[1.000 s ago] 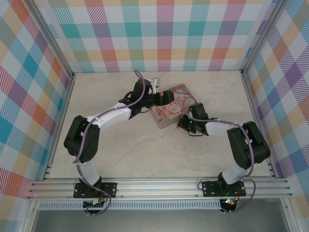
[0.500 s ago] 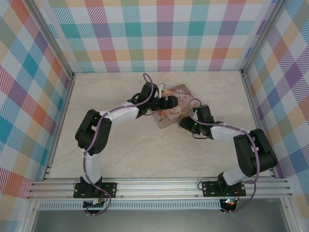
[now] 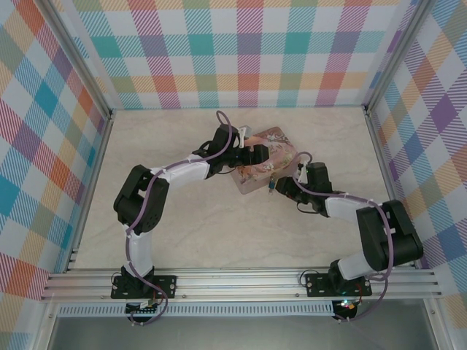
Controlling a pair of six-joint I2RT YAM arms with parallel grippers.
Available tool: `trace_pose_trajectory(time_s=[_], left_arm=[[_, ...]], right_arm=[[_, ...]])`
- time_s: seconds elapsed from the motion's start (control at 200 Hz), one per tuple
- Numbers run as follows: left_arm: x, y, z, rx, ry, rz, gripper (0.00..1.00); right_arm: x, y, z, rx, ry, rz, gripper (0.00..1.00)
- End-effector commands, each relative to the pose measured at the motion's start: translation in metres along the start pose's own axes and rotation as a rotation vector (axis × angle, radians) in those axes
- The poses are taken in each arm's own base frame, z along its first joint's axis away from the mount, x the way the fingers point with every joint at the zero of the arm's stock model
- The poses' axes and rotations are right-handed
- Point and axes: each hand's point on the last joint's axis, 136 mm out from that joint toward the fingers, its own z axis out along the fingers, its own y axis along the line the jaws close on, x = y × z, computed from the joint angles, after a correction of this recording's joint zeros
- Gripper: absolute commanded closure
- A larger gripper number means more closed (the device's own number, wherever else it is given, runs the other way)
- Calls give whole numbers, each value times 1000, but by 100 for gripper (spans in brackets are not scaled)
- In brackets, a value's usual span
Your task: Unlock a padlock with a key
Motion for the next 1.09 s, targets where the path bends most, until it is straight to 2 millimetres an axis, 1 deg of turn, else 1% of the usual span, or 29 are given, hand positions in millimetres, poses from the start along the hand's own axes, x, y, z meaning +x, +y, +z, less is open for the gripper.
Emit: trace_pose_trajectory(time_s=[0.0,0.24,0.56,0.79,0.805,0.83,0.925,1.09], left_arm=[[21,14,6,-45,46,-19,14],[21,16,7,-52,45,-23,14],[22,18,7,-58,47,-26,14],[22,20,6,-62,47,-28,14],[22,20,6,-63,47,-27,14],[22,20,6,-64,46,-28,14],[23,21,6,-69,47,-29,14],[26,27,5,-86,51,-33,14]], right_arm=[[-10,17,5,-100,-38,-18,57],[0,14,14,-109,-17,-3,61],[4,10,28,-105,-10,23,69],[7,-1,33,-77,-24,46,72],[7,-2,34,-75,-21,50,72],[2,2,34,-93,-42,43,73],[1,2,36,-105,-53,50,77],[-1,-1,36,-102,-81,61,86]])
